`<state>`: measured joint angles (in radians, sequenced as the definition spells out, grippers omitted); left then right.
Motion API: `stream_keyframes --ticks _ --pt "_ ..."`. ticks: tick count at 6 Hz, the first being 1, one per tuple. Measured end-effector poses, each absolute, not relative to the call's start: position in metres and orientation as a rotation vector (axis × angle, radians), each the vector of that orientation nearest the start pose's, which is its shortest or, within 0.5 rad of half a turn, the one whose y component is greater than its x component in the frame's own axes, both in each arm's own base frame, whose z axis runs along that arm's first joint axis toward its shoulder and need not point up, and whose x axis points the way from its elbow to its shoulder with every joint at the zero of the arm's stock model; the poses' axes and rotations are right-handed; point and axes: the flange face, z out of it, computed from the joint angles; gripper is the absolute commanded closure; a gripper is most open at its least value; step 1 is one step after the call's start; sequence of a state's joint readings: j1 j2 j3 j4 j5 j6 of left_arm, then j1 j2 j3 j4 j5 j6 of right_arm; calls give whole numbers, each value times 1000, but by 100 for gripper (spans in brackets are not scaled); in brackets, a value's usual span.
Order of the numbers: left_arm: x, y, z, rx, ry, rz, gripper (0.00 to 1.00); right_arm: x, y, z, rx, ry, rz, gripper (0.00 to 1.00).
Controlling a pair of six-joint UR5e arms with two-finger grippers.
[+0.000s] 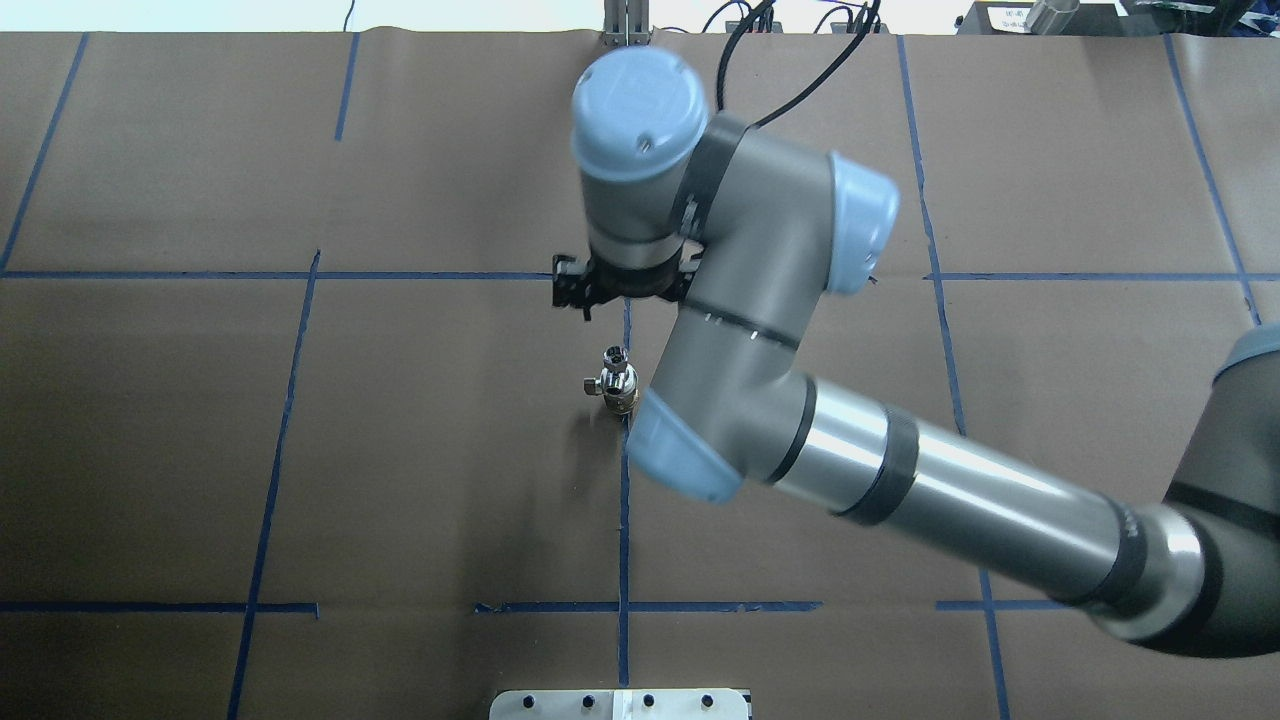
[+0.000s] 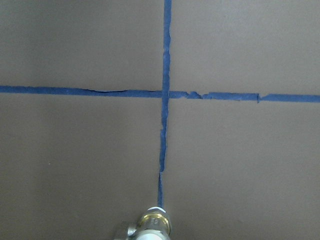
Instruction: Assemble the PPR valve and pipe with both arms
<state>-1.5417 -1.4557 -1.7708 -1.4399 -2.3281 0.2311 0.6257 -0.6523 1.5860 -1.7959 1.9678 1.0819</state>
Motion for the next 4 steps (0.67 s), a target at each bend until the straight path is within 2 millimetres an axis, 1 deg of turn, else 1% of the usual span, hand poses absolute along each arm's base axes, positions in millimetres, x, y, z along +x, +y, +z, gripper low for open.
stream_keyframes --ticks 1,2,3,4 --pt "-52 -440 629 31 759 229 0 -480 -523 127 35 -806 -39 0" --pt "-52 -440 629 28 758 225 0 -433 -554 161 40 -806 -85 0" --pt "-52 -440 630 21 758 212 0 -377 -574 212 69 -788 -151 0" --pt "-52 -440 631 11 759 189 0 -320 -580 262 105 -764 -225 0"
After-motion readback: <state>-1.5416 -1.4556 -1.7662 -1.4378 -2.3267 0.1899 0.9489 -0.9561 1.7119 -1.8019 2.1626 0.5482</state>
